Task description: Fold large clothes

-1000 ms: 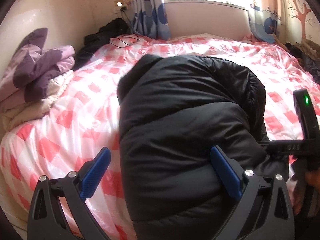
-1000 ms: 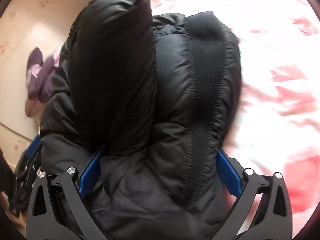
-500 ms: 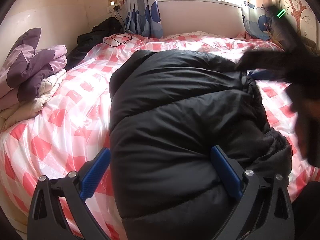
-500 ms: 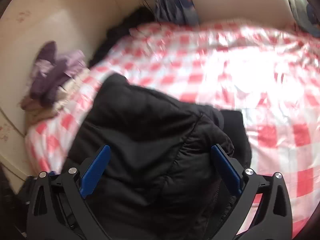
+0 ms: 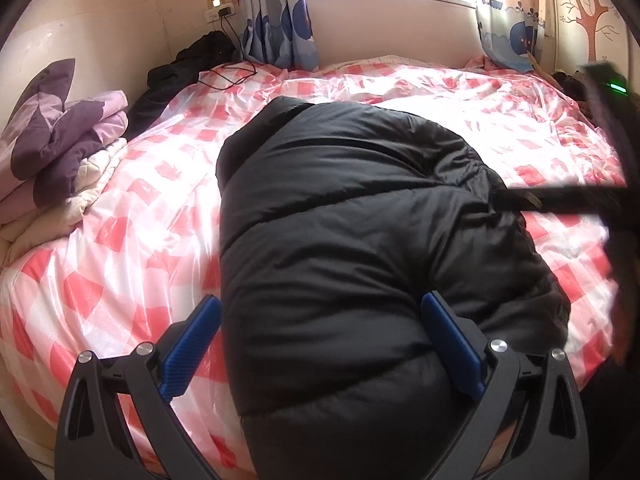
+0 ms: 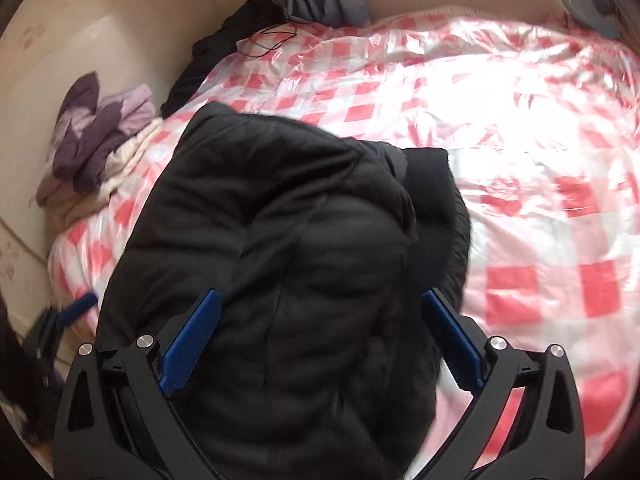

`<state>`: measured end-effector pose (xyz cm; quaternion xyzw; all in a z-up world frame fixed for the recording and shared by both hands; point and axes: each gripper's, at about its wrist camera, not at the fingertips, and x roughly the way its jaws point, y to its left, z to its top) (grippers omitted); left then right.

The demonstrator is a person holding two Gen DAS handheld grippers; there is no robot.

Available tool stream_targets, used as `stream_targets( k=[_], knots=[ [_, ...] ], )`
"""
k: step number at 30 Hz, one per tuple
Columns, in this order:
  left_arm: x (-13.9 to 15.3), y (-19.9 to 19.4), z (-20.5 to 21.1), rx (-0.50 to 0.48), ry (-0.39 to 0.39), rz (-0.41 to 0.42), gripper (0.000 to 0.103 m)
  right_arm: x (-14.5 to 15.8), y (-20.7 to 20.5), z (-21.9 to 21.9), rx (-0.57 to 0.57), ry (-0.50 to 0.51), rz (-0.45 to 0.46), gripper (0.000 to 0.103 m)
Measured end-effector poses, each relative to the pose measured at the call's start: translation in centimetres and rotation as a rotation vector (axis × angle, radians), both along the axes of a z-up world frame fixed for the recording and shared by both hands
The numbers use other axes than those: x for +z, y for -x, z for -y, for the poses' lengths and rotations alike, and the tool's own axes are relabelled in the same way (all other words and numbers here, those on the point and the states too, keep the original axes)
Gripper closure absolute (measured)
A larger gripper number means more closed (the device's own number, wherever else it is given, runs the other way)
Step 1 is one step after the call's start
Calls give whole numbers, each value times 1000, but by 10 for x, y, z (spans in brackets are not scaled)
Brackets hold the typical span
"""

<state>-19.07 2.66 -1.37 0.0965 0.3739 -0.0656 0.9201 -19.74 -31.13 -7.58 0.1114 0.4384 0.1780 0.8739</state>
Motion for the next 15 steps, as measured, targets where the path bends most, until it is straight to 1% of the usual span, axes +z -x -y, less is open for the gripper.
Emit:
stream_targets(
  k=[2,4,6,8,12,15],
  knots=[
    [4,5,-1,3,12,-20,7,8,28,-4,11,66,3,6],
    [7,12,-2,12,35,-43,7,8,49,-9,18,112,-45,6],
    [11,20,-3,23,41,-57,7,7,64,-10,17,118,-84,6],
    [15,29,0,37,27,-58,7,8,84,-10,3,131,-96,6],
    [26,48,1,61,2,-55,7,26,118,-15,-25,167,-39,6],
    [30,58,-1,81,8,-74,7,39,129,-22,-51,216,-11,6]
  ],
)
